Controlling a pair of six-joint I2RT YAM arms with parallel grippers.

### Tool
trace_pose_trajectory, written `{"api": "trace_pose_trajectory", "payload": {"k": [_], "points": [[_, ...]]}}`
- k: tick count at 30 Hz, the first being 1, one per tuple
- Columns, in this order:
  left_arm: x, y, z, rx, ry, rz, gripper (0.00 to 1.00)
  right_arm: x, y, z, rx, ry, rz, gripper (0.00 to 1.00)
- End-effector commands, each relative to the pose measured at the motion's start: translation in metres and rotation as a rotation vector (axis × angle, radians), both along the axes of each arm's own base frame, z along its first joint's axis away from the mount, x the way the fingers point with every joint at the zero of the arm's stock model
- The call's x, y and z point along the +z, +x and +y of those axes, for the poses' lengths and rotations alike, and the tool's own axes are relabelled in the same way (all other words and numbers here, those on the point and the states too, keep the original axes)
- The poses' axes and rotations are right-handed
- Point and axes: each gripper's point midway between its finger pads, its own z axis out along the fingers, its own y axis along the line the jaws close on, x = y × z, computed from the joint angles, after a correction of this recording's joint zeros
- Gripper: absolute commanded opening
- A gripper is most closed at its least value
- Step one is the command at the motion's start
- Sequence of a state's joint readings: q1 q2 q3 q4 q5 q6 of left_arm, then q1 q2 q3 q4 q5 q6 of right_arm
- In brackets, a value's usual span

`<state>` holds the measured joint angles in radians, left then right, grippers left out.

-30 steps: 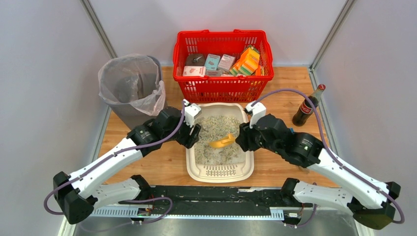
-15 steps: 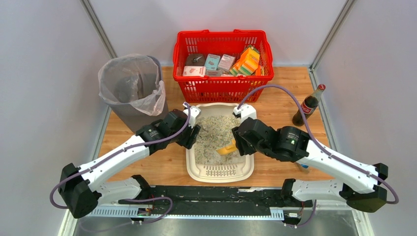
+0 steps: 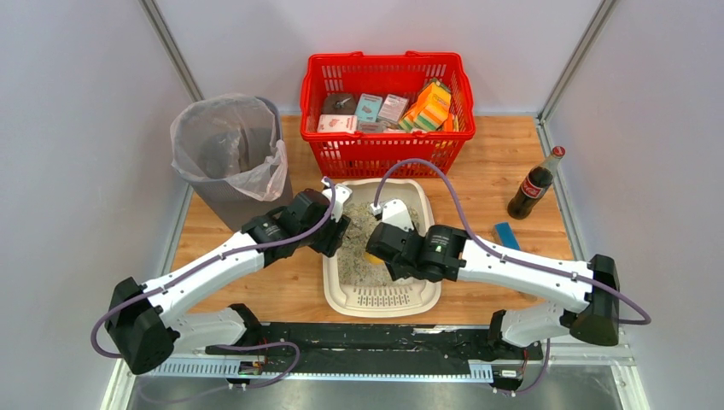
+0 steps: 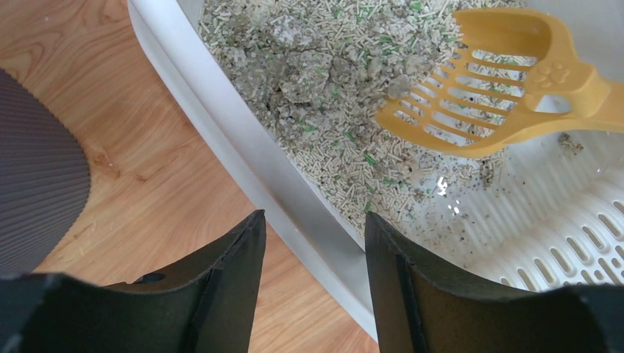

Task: Clean the litter box

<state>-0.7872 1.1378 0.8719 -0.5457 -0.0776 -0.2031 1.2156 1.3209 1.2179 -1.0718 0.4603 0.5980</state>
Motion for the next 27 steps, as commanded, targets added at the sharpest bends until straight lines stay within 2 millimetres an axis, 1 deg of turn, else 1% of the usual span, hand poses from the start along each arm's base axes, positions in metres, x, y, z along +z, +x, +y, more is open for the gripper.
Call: {"api": "trace_pose_trajectory", "payload": {"k": [1, 7, 10, 13, 15, 16, 20, 22, 23, 24, 25, 26, 27], "points": [[-0.002, 0.003, -0.005, -0.008, -0.015, -0.002, 0.59, 0.0, 0.014, 0.009, -0.096, 0.022, -0.063, 0.0], [-0.001, 0.002, -0.006, -0.018, -0.009, -0.001, 0.59, -0.004, 0.019, 0.012, -0.133, 0.013, -0.081, 0.0], [0.004, 0.002, -0.005, -0.018, -0.013, -0.004, 0.59, -0.012, 0.024, 0.01, -0.154, -0.004, -0.101, 0.0], [0.01, 0.002, -0.004, -0.017, -0.017, -0.01, 0.59, -0.028, 0.03, 0.007, -0.18, -0.034, -0.131, 0.0], [0.012, 0.002, -0.005, -0.02, -0.019, -0.01, 0.61, -0.037, 0.036, 0.01, -0.198, -0.039, -0.158, 0.0], [0.014, 0.001, -0.004, -0.023, -0.016, -0.007, 0.62, -0.045, 0.037, 0.007, -0.215, -0.048, -0.162, 0.0], [0.019, -0.001, -0.003, -0.035, -0.002, 0.002, 0.65, -0.058, 0.045, 0.01, -0.246, -0.03, -0.201, 0.0], [0.027, -0.003, -0.003, -0.052, -0.002, -0.001, 0.65, -0.058, 0.05, 0.016, -0.261, 0.011, -0.231, 0.0], [0.029, -0.003, -0.002, -0.055, 0.001, -0.004, 0.65, -0.064, 0.049, 0.013, -0.264, 0.008, -0.235, 0.0], [0.033, -0.003, -0.001, -0.06, 0.006, -0.014, 0.66, -0.063, 0.053, 0.018, -0.274, 0.046, -0.252, 0.0], [0.04, -0.002, 0.001, -0.061, 0.008, -0.026, 0.66, -0.063, 0.053, 0.017, -0.278, 0.065, -0.262, 0.0], [0.044, -0.001, 0.002, -0.058, 0.01, -0.036, 0.66, -0.071, 0.053, 0.012, -0.274, 0.058, -0.265, 0.0], [0.051, -0.001, 0.004, -0.062, 0.012, -0.056, 0.66, -0.071, 0.055, 0.016, -0.282, 0.098, -0.282, 0.0]]}}
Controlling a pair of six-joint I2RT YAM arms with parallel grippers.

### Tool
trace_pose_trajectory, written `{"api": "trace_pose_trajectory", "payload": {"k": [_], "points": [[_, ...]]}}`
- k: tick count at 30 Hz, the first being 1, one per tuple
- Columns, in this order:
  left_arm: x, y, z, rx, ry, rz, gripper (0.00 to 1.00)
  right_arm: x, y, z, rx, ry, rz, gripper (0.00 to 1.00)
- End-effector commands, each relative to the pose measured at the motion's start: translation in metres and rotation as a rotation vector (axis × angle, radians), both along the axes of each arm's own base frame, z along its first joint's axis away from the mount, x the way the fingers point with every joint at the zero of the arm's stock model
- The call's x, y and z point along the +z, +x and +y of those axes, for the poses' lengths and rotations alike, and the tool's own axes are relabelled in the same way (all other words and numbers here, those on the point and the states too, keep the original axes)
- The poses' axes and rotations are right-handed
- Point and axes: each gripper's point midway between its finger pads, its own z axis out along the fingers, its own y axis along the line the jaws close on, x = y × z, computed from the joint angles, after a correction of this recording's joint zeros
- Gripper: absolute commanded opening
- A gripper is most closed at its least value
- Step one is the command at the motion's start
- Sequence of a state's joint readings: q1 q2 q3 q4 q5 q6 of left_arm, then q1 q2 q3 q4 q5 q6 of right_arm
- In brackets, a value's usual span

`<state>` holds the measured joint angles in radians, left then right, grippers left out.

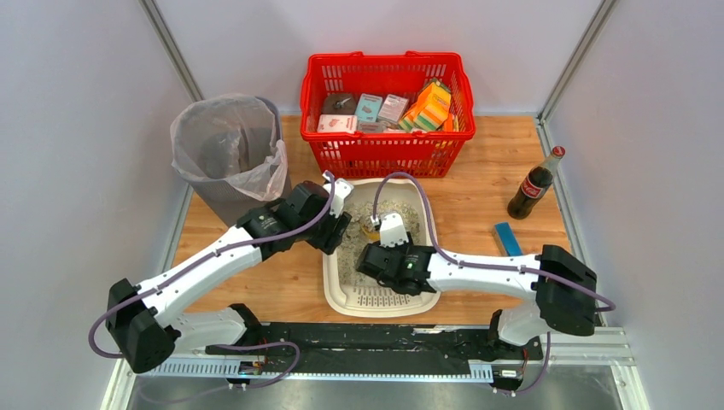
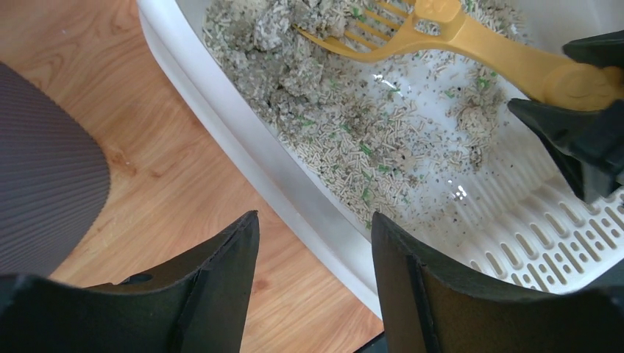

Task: Clean the litter box

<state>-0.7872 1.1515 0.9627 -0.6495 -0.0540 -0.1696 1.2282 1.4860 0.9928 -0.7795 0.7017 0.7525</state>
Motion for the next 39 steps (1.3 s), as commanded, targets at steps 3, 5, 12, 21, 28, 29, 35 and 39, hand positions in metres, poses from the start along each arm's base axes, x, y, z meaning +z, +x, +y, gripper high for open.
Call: {"api": "trace_pose_trajectory", "payload": {"k": [3, 5, 12, 21, 28, 29, 35, 39], "points": [[0.055, 0.006, 0.004, -0.037, -0.03, -0.118, 0.67, -0.001, 0.022, 0.01, -0.073, 0.198, -0.175, 0.0], [0.072, 0.008, 0.001, -0.047, -0.051, -0.149, 0.68, -0.007, 0.023, 0.006, -0.078, 0.204, -0.189, 0.0], [0.114, 0.025, 0.001, -0.054, -0.049, -0.281, 0.68, -0.018, 0.027, -0.004, -0.096, 0.181, -0.257, 0.0], [0.105, 0.041, 0.013, -0.012, 0.02, -0.363, 0.68, -0.01, 0.02, 0.002, -0.06, 0.247, -0.277, 0.0], [0.093, 0.04, 0.016, -0.02, 0.041, -0.357, 0.68, -0.013, 0.017, 0.002, -0.046, 0.251, -0.261, 0.0], [0.093, 0.04, 0.016, -0.019, 0.04, -0.357, 0.68, -0.018, 0.017, 0.002, -0.047, 0.228, -0.25, 0.0], [0.094, 0.037, 0.019, -0.018, 0.035, -0.364, 0.68, -0.034, 0.015, 0.013, -0.058, 0.139, -0.183, 0.06], [0.094, 0.036, 0.021, -0.018, 0.033, -0.368, 0.68, -0.046, 0.014, 0.017, -0.069, 0.088, -0.149, 0.2]]}}
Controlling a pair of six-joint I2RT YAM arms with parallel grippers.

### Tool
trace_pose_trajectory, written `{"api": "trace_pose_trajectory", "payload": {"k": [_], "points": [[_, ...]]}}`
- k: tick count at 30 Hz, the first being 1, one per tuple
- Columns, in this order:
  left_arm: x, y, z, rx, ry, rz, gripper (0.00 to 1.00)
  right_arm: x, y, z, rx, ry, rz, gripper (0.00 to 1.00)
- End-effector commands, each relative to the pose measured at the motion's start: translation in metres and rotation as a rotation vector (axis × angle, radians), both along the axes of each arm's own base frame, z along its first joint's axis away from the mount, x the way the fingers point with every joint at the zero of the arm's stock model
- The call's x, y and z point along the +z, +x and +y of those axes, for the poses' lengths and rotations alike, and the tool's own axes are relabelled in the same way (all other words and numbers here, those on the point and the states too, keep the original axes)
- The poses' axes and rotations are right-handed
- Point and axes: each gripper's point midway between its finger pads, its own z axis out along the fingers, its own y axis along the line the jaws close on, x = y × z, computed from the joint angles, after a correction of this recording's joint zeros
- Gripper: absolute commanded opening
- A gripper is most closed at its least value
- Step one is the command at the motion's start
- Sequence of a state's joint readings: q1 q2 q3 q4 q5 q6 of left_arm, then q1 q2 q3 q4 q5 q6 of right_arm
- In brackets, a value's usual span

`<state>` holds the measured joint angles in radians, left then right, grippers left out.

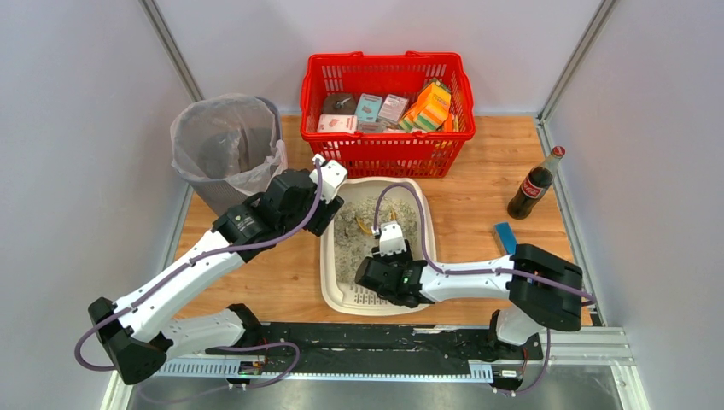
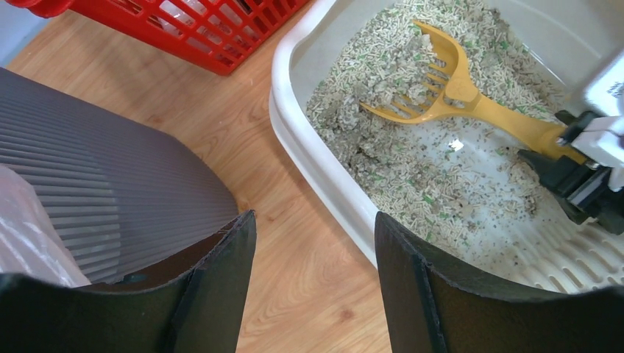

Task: Clean the litter box

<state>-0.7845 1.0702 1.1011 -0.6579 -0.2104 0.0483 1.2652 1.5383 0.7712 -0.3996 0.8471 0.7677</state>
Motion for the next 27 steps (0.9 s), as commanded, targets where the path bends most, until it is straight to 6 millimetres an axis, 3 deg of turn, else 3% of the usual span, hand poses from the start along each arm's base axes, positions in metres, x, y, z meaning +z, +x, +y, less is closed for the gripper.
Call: {"api": "trace_pose_trajectory", "payload": {"k": [1, 3, 4, 6, 7, 11, 15, 19, 27], "points": [[0.014, 0.003, 0.002, 0.005, -0.028, -0.057, 0.68, -0.001, 0.002, 0.013, -0.037, 0.026, 0.012, 0.24], [0.013, 0.002, 0.003, 0.005, -0.029, -0.057, 0.68, 0.001, 0.001, 0.012, -0.033, 0.03, 0.017, 0.31], [0.014, 0.002, 0.003, 0.003, -0.033, -0.058, 0.68, 0.006, 0.001, 0.013, -0.033, 0.051, 0.014, 0.46], [0.014, 0.001, 0.002, -0.003, -0.035, -0.054, 0.69, 0.007, -0.002, 0.01, -0.022, 0.06, 0.019, 0.57], [0.014, 0.001, 0.001, -0.004, -0.036, -0.052, 0.69, 0.012, -0.002, 0.011, -0.018, 0.077, 0.016, 0.68], [0.013, 0.0, 0.0, -0.008, -0.04, -0.049, 0.69, 0.016, -0.006, 0.01, 0.002, 0.096, 0.035, 0.87], [0.014, -0.001, 0.0, -0.013, -0.044, -0.049, 0.69, 0.026, -0.006, 0.019, 0.028, 0.141, 0.066, 0.96], [0.013, -0.002, -0.002, -0.02, -0.049, -0.042, 0.7, 0.033, 0.009, 0.017, 0.01, 0.176, 0.081, 1.0], [0.011, -0.002, -0.003, -0.025, -0.045, -0.036, 0.7, 0.031, 0.035, 0.023, 0.036, 0.134, 0.099, 0.95]]}}
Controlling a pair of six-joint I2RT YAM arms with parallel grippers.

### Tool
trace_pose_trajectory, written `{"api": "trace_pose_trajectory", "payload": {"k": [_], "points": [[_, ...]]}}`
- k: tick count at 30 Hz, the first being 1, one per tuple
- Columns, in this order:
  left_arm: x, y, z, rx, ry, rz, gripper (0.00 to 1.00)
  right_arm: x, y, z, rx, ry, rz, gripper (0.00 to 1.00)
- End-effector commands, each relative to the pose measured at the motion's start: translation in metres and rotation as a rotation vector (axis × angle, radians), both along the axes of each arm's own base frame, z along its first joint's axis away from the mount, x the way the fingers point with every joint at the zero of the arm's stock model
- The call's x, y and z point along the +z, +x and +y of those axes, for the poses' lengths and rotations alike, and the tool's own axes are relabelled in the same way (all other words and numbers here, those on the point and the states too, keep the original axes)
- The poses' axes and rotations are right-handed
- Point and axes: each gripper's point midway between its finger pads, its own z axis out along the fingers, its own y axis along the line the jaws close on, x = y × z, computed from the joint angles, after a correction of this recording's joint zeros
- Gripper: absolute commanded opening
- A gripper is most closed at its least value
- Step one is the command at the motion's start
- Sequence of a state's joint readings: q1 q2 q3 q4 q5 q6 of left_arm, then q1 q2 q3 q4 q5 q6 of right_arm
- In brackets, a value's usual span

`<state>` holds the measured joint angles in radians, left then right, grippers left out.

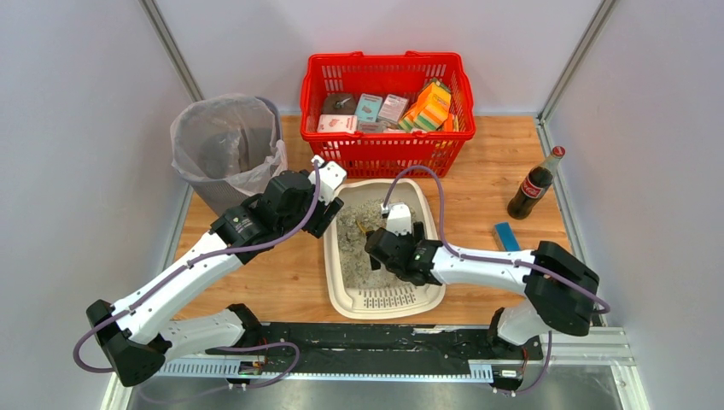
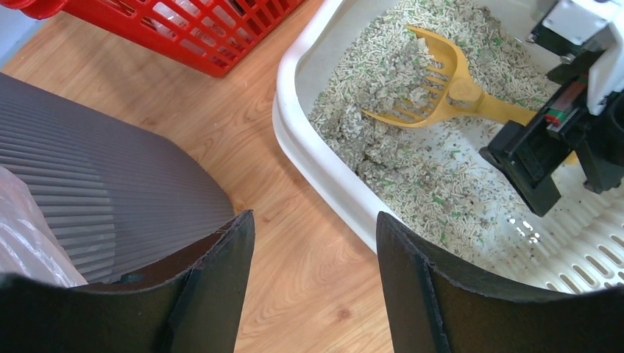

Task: Clean the litter box

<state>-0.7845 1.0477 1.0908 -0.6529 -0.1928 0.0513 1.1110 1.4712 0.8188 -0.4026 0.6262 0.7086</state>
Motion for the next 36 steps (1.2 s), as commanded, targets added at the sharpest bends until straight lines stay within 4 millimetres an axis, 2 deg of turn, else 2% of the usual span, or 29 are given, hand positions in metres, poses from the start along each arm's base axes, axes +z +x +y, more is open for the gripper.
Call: {"api": "trace_pose_trajectory", "payload": {"k": [1, 7, 15, 22, 27, 29, 32, 36], "points": [[0.009, 0.002, -0.002, -0.01, -0.029, -0.032, 0.69, 0.016, 0.019, 0.021, 0.051, -0.01, -0.039, 0.93], [0.007, 0.002, -0.002, -0.01, -0.024, -0.027, 0.7, 0.003, 0.025, 0.023, 0.06, -0.094, -0.031, 0.83], [0.008, 0.001, -0.003, -0.014, -0.029, -0.028, 0.69, -0.016, 0.033, 0.025, 0.053, -0.121, -0.024, 0.71], [0.007, 0.002, -0.002, -0.013, -0.02, -0.03, 0.69, -0.02, 0.045, 0.03, 0.066, -0.131, -0.057, 0.57], [0.005, 0.003, -0.002, -0.011, -0.015, -0.028, 0.69, -0.028, 0.048, 0.029, 0.079, -0.162, -0.057, 0.37], [0.004, 0.003, -0.002, -0.011, -0.012, -0.026, 0.69, -0.032, 0.048, 0.027, 0.076, -0.177, -0.055, 0.34], [0.003, 0.003, -0.002, -0.011, -0.008, -0.025, 0.7, -0.031, 0.048, 0.027, 0.066, -0.165, -0.06, 0.24], [0.0, 0.004, -0.004, -0.012, 0.0, -0.02, 0.69, -0.028, 0.044, 0.025, 0.076, -0.144, -0.063, 0.04]]}}
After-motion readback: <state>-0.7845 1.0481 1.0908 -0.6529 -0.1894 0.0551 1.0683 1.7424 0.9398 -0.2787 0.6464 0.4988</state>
